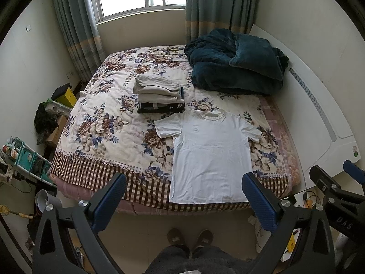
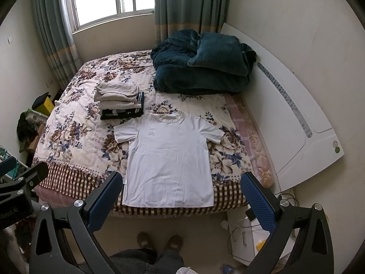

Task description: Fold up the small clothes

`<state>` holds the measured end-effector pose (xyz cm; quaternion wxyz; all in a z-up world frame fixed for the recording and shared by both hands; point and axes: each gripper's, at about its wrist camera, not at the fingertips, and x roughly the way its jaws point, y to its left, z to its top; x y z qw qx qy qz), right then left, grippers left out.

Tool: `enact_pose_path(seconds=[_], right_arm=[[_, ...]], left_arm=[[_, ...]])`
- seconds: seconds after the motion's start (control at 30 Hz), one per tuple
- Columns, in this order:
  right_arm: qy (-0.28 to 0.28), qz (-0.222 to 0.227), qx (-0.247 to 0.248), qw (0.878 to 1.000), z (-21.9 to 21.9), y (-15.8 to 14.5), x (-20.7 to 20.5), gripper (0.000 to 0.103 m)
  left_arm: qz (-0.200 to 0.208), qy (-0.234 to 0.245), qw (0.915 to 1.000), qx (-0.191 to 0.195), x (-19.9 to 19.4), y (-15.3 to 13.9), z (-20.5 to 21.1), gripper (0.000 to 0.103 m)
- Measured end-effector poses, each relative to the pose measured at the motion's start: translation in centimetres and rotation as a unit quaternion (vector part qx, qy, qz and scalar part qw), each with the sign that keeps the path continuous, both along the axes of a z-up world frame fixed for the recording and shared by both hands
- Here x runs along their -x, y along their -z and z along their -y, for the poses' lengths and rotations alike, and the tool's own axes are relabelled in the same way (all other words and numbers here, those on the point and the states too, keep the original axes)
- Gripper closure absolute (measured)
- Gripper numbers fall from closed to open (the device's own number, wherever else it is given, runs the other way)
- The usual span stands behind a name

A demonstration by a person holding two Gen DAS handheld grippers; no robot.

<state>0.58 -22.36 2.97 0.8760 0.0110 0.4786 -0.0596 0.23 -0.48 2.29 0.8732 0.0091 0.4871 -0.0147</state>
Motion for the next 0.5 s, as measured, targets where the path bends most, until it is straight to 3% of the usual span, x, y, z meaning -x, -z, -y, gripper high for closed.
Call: enact_pose_path(seconds=[0.5], right_arm=[[0.000, 0.001, 0.000, 1.000, -0.1, -0.2, 0.2, 0.000]], left_arm=[[-0.004, 0.002, 1.0000, 0.004, -0.1, -0.3, 1.4, 0.000]])
